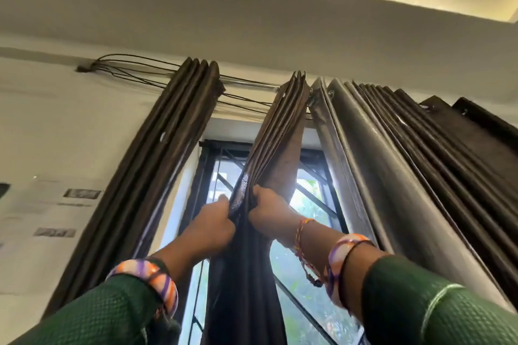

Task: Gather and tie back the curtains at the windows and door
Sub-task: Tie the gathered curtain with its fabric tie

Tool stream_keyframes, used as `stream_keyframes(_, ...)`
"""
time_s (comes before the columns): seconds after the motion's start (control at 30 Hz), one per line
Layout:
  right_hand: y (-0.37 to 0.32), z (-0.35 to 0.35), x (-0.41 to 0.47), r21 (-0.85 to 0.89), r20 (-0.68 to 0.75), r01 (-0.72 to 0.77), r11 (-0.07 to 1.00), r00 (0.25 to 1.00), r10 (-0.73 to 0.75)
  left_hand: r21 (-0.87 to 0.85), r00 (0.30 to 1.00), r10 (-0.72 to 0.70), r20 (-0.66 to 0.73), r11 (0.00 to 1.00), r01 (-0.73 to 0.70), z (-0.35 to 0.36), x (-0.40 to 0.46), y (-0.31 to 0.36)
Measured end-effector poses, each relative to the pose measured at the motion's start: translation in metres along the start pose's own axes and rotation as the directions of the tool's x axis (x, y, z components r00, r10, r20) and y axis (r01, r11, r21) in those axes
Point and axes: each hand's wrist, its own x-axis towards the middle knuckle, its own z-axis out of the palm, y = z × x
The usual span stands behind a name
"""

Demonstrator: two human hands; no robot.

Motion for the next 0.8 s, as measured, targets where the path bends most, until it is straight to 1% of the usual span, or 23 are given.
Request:
stream_keyframes(0.13,-0.032,0.01,0.01,-0.026,0.002,0.023,0.999,1.0,-0.023,0.009,1.0,-0.012,-0.018,1.0,0.012,-0.037,0.006,-0.017)
stream_keyframes(0.27,-0.056,0.026,0.021,-0.058,0.016,0.005,0.998,1.0,-0.004,0.037,0.999,0.017,-0.044,0.999,-0.016,-0.069,0.01,-0.035)
stream_keyframes(0.43,-0.084,0.052,0.03,-0.089,0.015,-0.026,0.996,1.0,0.027,0.02,0.998,0.05,-0.035,0.999,-0.05,-0.094,0.014,-0.065)
stream_keyframes(0.53,-0.097,0.071,0.036,-0.097,0.011,-0.018,0.995,1.0,0.019,0.019,0.998,0.057,-0.03,0.998,-0.056,-0.104,0.017,-0.085)
stream_keyframes(0.67,-0.115,0.094,0.035,-0.077,0.074,-0.009,0.997,0.997,0.015,0.011,0.998,0.054,-0.041,0.999,-0.054,-0.112,0.017,-0.115)
stream_keyframes(0.8,-0.124,0.116,0.035,-0.064,0.115,-0.045,0.997,0.992,0.052,-0.001,0.999,0.023,-0.042,1.0,-0.023,-0.12,0.013,-0.145)
